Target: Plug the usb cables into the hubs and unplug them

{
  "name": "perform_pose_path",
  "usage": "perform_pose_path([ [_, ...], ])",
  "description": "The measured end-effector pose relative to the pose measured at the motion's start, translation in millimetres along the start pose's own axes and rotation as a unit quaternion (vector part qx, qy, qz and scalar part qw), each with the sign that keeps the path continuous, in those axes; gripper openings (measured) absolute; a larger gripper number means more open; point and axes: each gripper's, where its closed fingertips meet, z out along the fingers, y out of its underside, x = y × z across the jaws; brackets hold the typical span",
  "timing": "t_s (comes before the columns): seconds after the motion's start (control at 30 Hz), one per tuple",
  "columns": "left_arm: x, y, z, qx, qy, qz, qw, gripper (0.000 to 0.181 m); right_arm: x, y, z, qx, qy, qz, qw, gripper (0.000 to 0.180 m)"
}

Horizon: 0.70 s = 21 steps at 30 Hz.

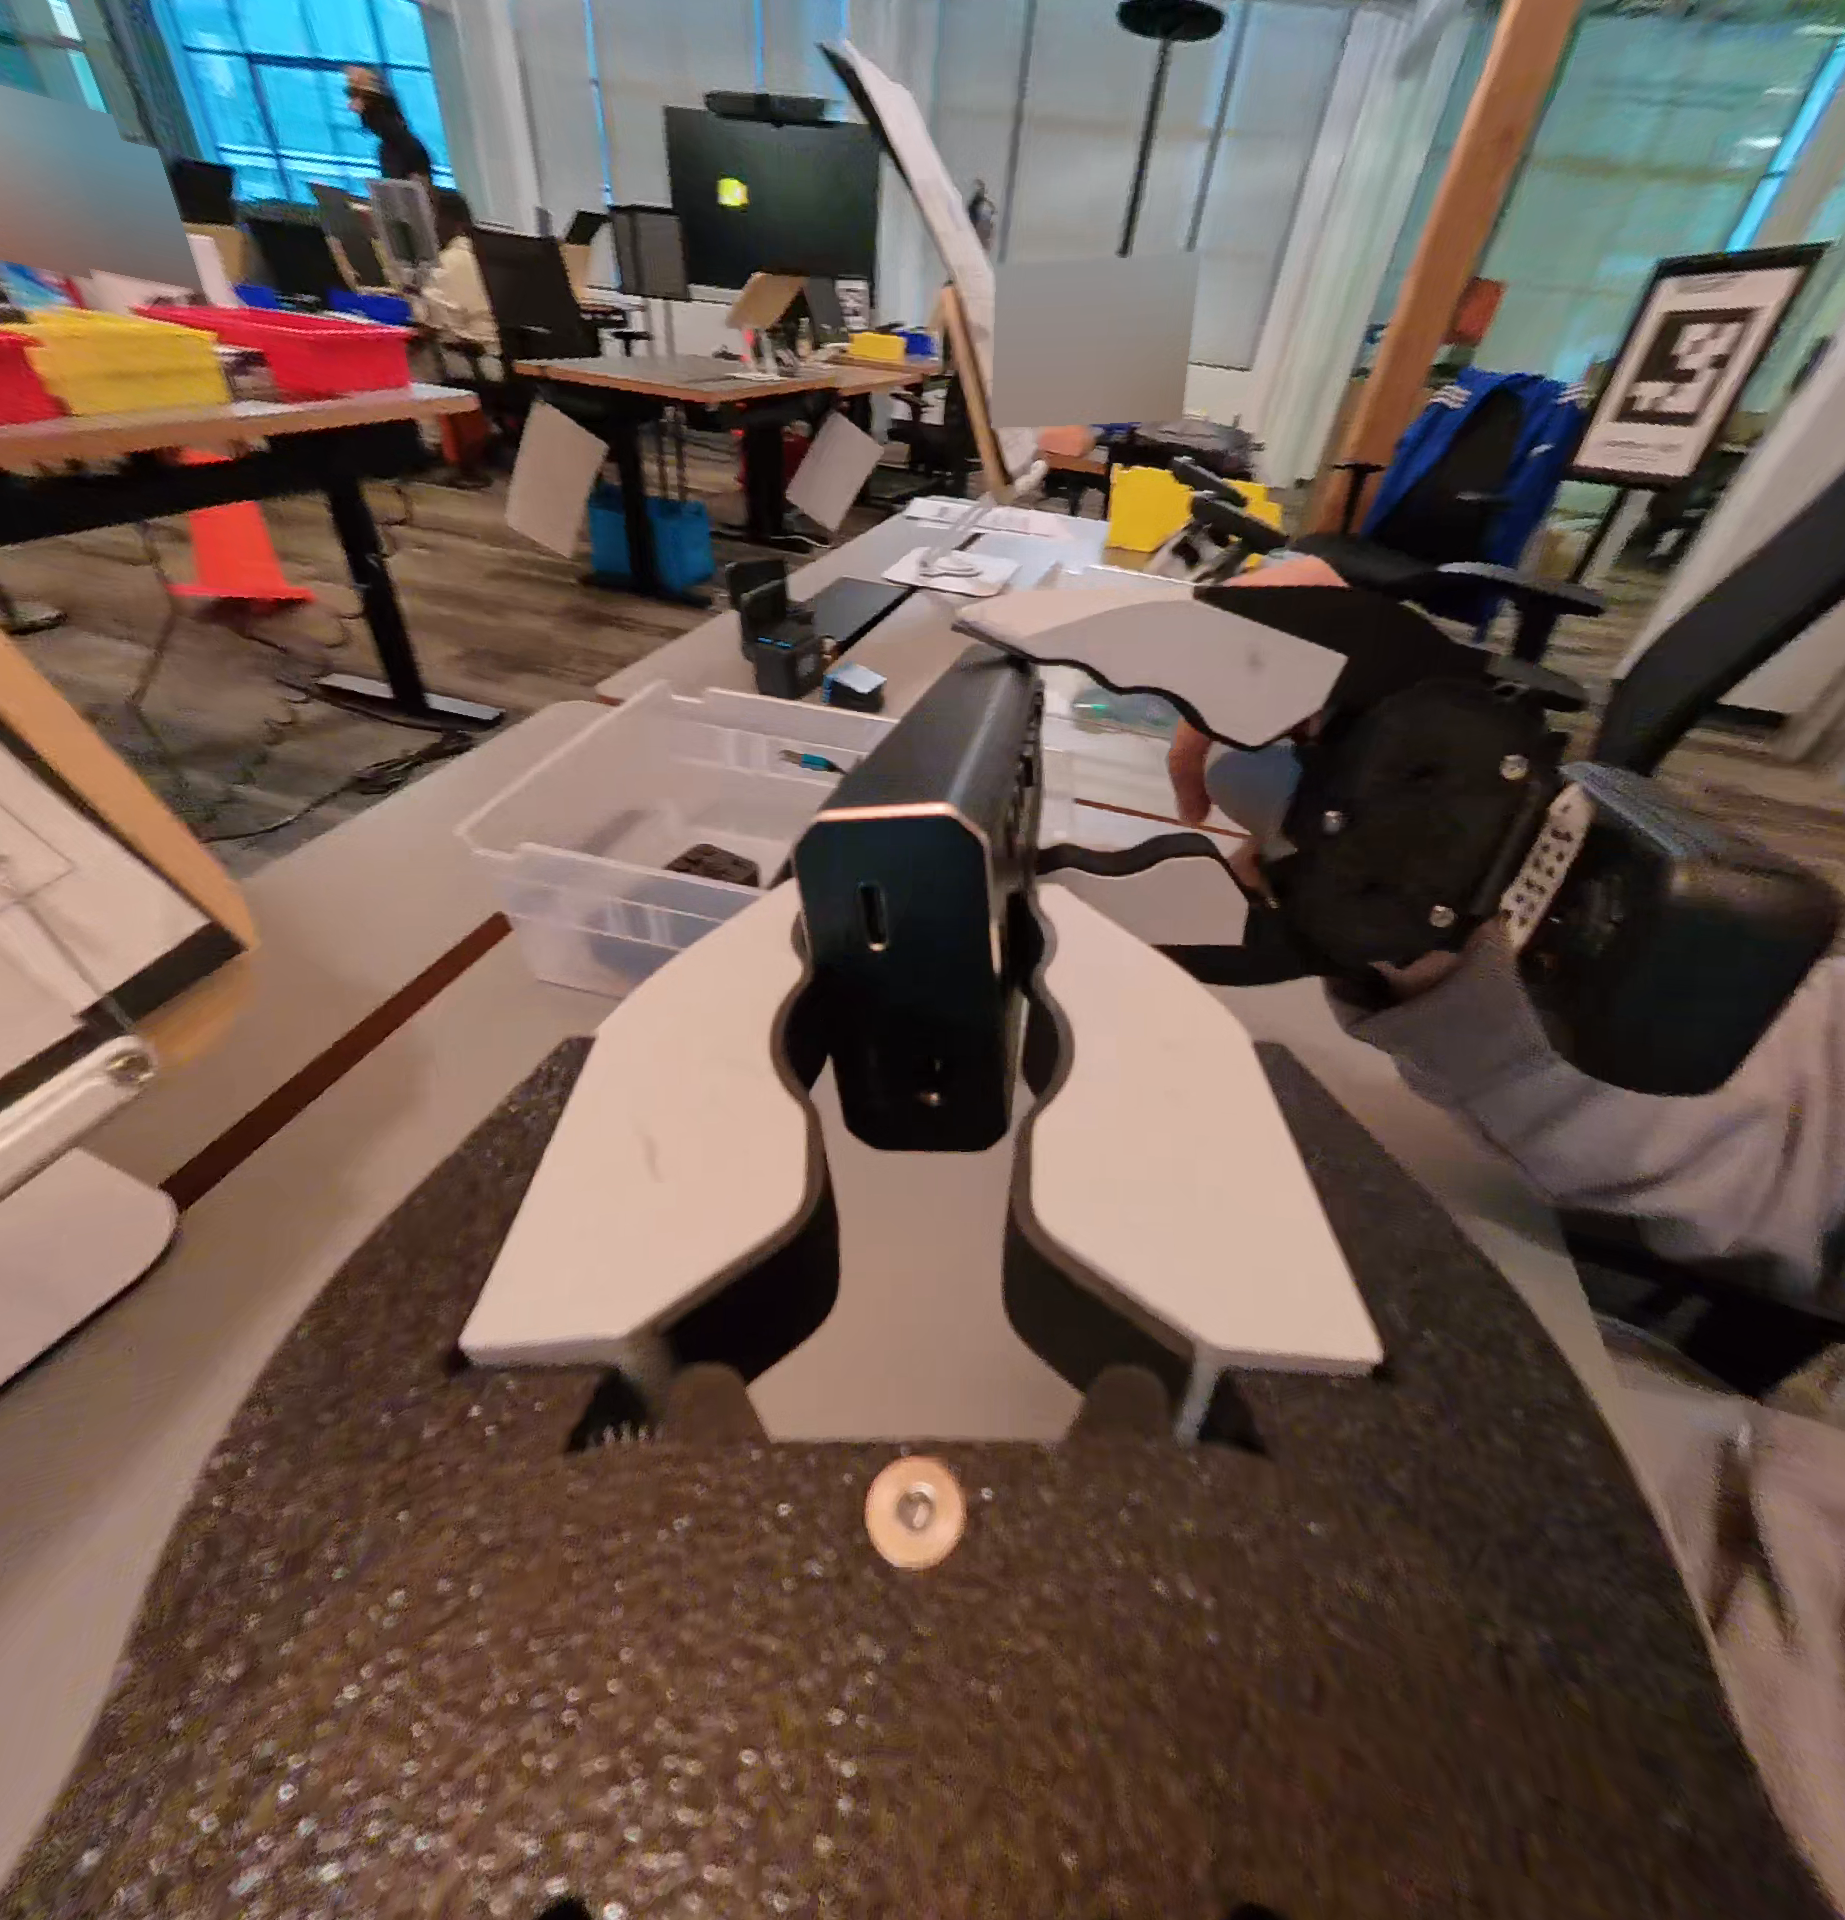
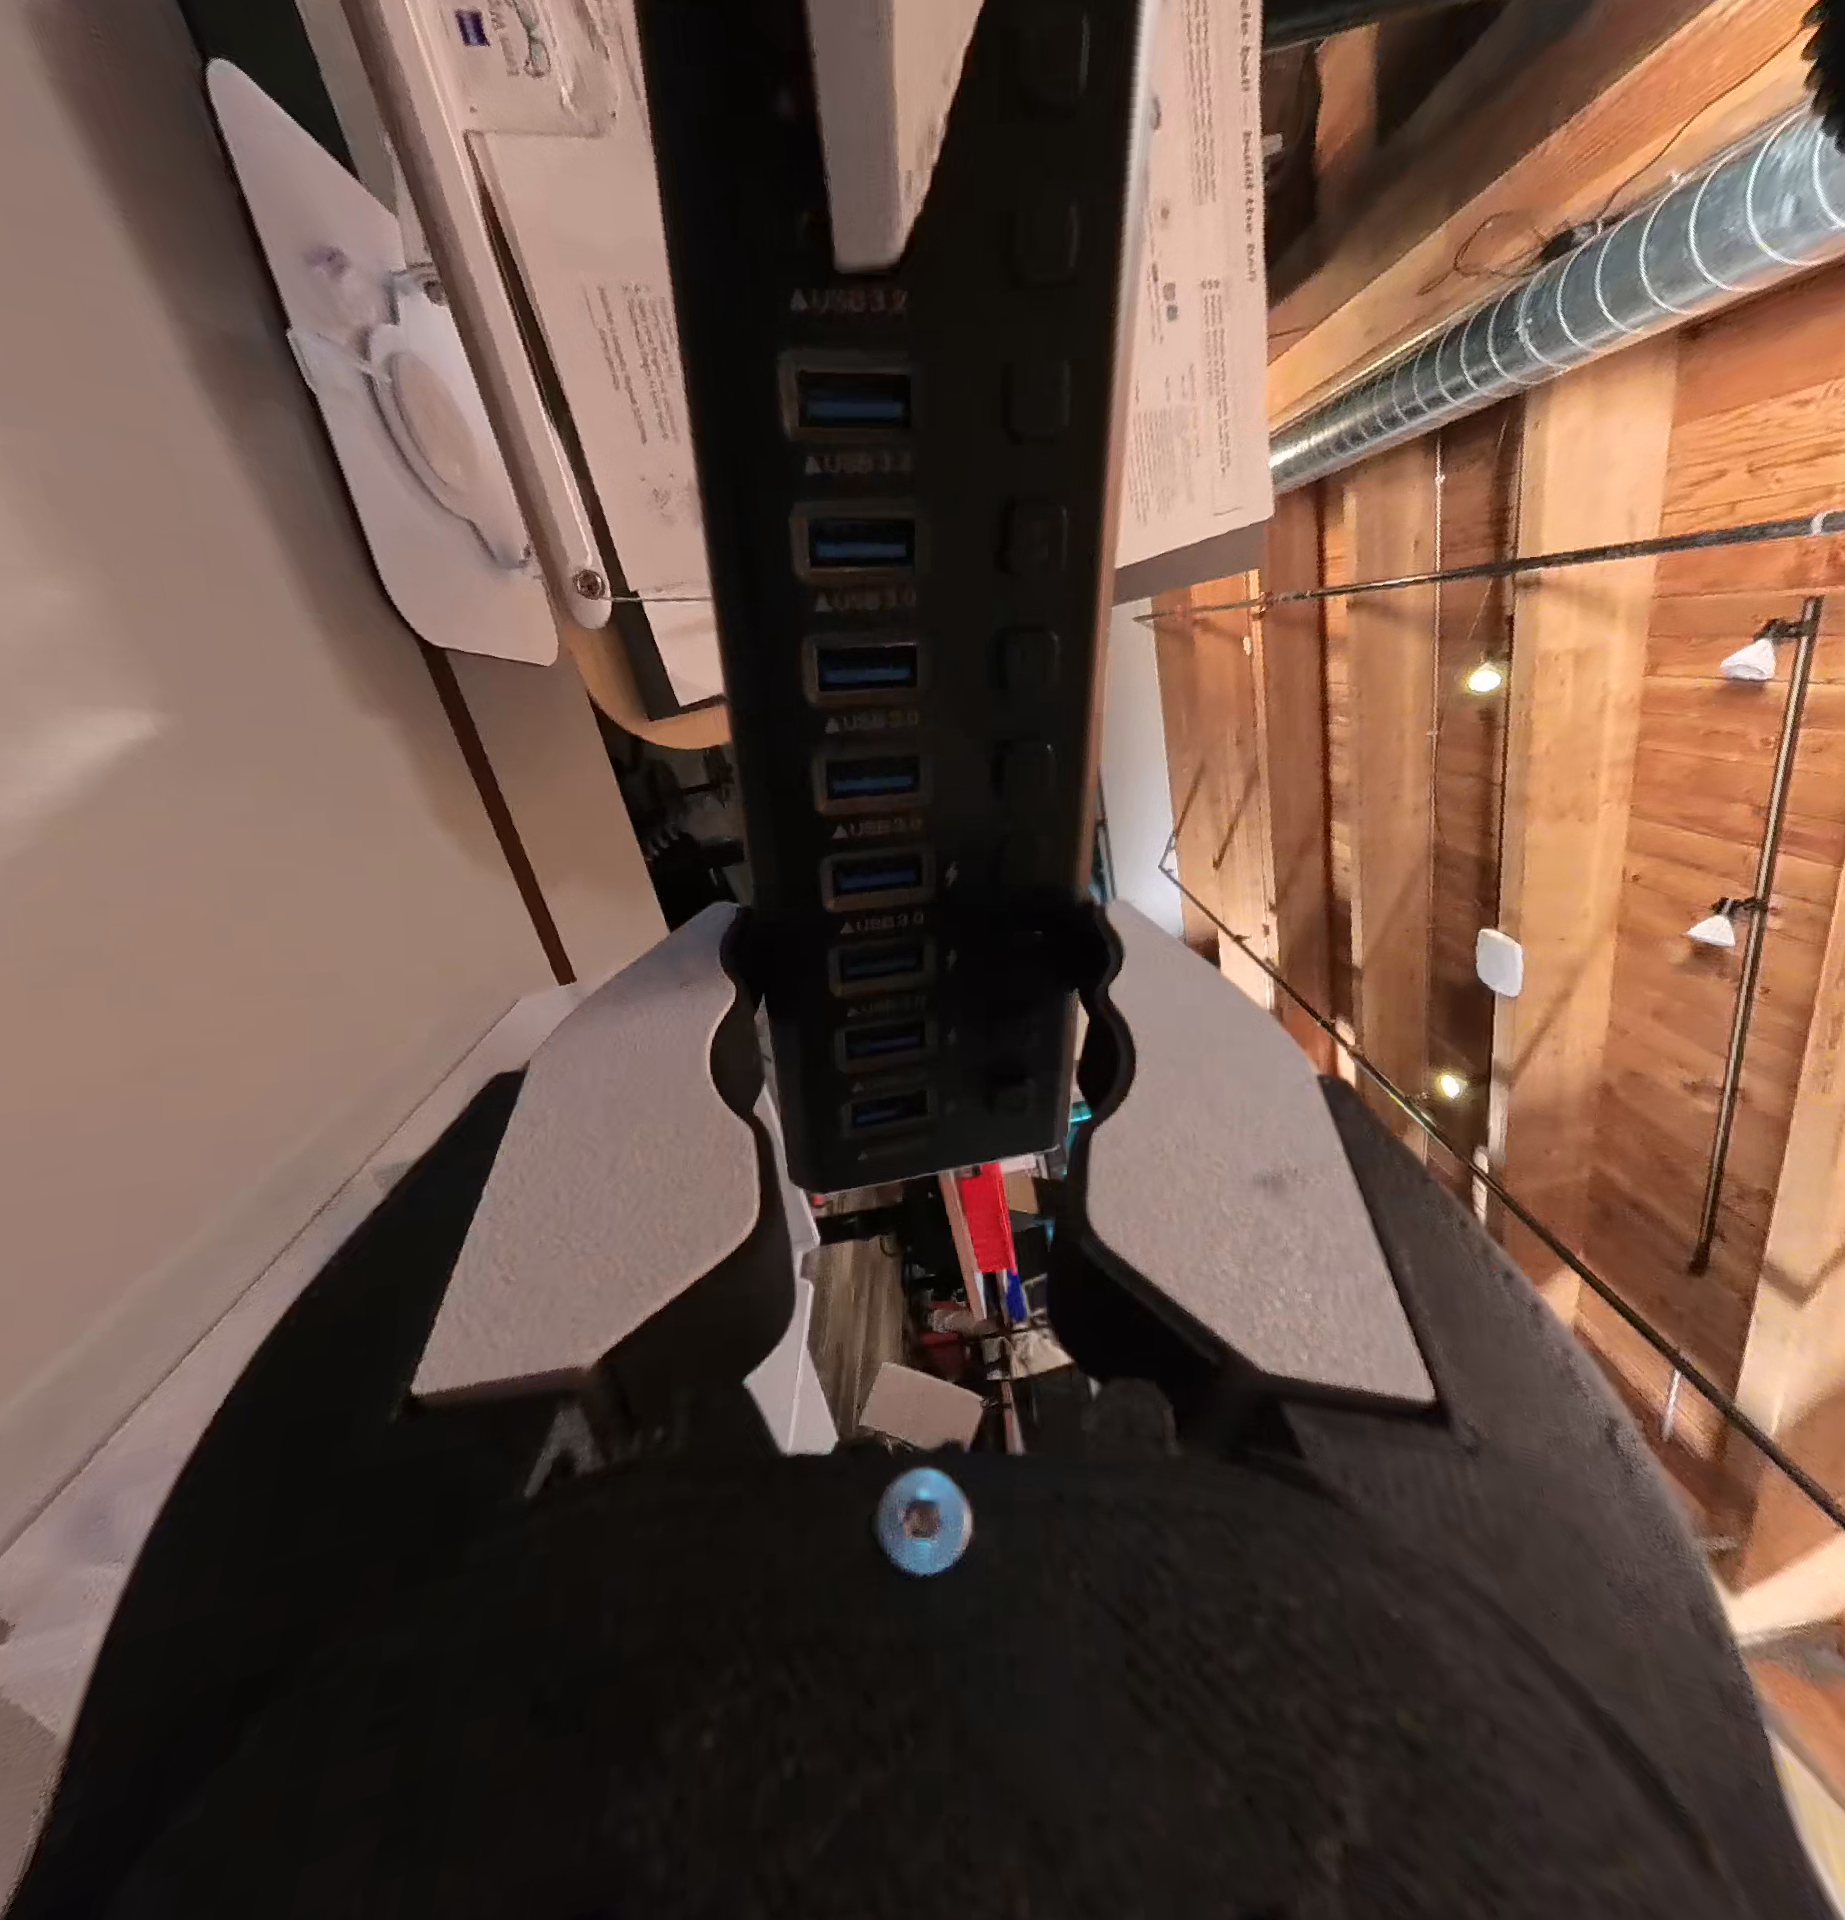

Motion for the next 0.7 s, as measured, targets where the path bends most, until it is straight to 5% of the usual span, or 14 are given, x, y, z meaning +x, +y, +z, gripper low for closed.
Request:
perform_pose_path([
  [0.17,-3.2,-5.7,5.5,0.051,0.013,-0.012,0.999,0.031,-11.4,4.7,12.0,0.012,-0.011,0.045,0.999,0.06],
  [0.27,-0.5,-17.6,2.7,0.079,-0.003,0.017,0.997,0.03,-21.8,-8.8,16.4,0.037,-0.007,0.068,0.997,0.082],
  [0.4,8.2,-29.6,-3.7,0.098,-0.014,0.074,0.992,0.03,-24.7,-33.3,22.0,0.056,0.02,0.077,0.995,0.085],
  [0.53,10.6,-47.3,-13.8,0.156,-0.021,0.075,0.985,0.03,-20.7,-51.4,21.7,0.067,0.033,0.208,0.975,0.088],
  [0.7,12.3,-45.9,-10.2,0.128,-0.055,0.108,0.984,0.03,-43.2,-77.2,25.1,0.062,0.019,0.246,0.967,0.087],
])
